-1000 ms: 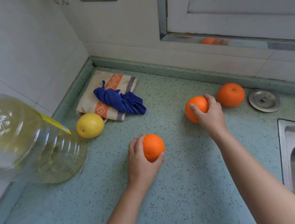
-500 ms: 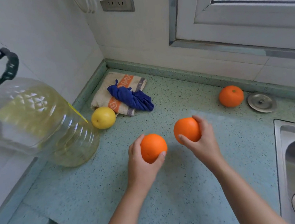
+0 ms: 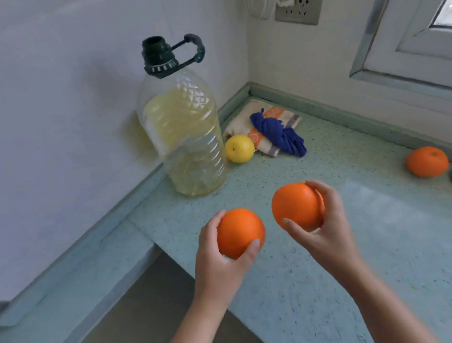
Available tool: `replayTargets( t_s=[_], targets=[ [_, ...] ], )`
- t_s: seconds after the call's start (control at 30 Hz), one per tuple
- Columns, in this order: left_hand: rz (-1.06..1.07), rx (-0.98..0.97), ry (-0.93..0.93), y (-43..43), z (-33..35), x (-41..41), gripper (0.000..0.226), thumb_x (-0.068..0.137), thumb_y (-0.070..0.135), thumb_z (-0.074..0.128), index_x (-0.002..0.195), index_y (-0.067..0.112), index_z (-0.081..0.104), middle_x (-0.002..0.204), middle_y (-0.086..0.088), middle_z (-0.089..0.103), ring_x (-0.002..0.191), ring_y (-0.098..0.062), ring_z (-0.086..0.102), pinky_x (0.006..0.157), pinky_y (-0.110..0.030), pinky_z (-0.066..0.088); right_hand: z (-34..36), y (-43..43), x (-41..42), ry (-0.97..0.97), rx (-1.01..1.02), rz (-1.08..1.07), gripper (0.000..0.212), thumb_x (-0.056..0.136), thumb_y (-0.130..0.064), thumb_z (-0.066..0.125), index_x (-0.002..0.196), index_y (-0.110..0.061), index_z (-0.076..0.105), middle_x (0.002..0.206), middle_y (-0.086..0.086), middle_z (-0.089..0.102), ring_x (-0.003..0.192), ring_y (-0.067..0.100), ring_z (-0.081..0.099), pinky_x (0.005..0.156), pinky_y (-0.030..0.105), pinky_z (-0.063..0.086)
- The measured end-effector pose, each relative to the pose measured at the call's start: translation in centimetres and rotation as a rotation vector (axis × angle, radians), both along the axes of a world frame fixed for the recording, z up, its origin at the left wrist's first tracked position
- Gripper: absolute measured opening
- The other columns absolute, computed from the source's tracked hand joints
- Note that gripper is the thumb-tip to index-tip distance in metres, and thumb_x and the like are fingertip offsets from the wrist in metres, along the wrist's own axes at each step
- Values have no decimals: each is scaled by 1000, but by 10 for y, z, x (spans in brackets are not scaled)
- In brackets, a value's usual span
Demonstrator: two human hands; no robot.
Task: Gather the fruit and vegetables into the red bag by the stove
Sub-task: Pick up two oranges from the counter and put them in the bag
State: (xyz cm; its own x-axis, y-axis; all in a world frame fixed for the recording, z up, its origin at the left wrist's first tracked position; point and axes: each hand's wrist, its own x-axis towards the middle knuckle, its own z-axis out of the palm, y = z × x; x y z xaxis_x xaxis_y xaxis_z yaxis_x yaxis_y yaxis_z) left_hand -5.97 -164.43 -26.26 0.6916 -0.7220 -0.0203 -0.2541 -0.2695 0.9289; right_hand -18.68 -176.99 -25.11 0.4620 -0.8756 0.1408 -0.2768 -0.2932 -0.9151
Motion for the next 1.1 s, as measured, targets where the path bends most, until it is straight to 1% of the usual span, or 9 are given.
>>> replayTargets(
  t_s=[0.2, 0.33, 0.43, 0.53, 0.6, 0.77, 0.9, 1.03, 1.1],
  targets=[
    [252, -99, 0, 97, 2, -3, 67, 61, 59, 74, 118, 49, 39, 123, 25, 42, 104, 9, 48, 73, -7, 43, 7, 78, 26, 5, -30, 262, 68, 70, -18, 77, 121, -34, 35, 120, -6, 37, 101, 0, 44, 80, 22, 39],
    [460, -160, 59, 174, -3, -20, 69, 53, 62, 68, 116, 48, 43, 124, 19, 48, 106, -1, 53, 85, -25, 46, 16, 143, 31, -22, -71, 418, 68, 67, -24, 78, 117, -41, 34, 116, -12, 40, 107, -2, 43, 86, 26, 41],
    [586, -237, 124, 233, 1, -40, 67, 50, 57, 70, 111, 46, 46, 117, 20, 52, 96, 2, 59, 80, -23, 47, 22, 196, 28, -25, -63, 535, 65, 62, -34, 71, 114, -47, 34, 117, -22, 38, 107, 5, 47, 87, 32, 45],
    [715, -300, 162, 293, 4, -61, 70, 49, 54, 71, 114, 40, 48, 117, 12, 55, 91, 1, 61, 75, -18, 49, 24, 249, 24, -18, -56, 666, 69, 59, -46, 69, 119, -42, 36, 120, -14, 42, 108, 9, 48, 87, 33, 46],
    [795, -337, 171, 331, 8, -74, 71, 49, 52, 71, 114, 37, 48, 116, 8, 57, 89, 1, 62, 70, -14, 48, 27, 285, 26, -28, -54, 748, 72, 57, -51, 66, 122, -39, 36, 124, -8, 42, 110, 6, 47, 86, 26, 45],
    [1003, -394, 158, 418, 21, -93, 60, 56, 39, 75, 110, 35, 49, 110, 11, 58, 83, 4, 63, 65, -11, 48, 35, 371, 44, -54, -26, 950, 70, 55, -52, 63, 118, -45, 33, 124, -11, 43, 108, -1, 46, 79, 1, 37],
    [1193, -422, 151, 474, 20, -94, 53, 59, 31, 71, 107, 35, 49, 107, 14, 57, 82, 7, 62, 64, -10, 47, 35, 426, 68, -63, -22, 1113, 65, 55, -52, 62, 113, -51, 32, 122, -20, 40, 106, -8, 43, 77, 0, 35],
    [1335, -426, 146, 517, 13, -74, 61, 62, 31, 74, 117, 26, 48, 109, 11, 57, 82, 7, 61, 63, -9, 47, 34, 475, 110, -83, -32, 1262, 64, 57, -50, 63, 112, -53, 32, 120, -26, 38, 105, -8, 44, 78, 3, 38],
    [1376, -413, 126, 536, 14, -55, 57, 70, 21, 78, 119, 23, 49, 110, 11, 56, 81, 9, 60, 62, -8, 46, 36, 498, 138, -107, -34, 1314, 64, 57, -49, 63, 113, -52, 32, 120, -27, 37, 105, -9, 43, 78, 4, 38]
  ],
)
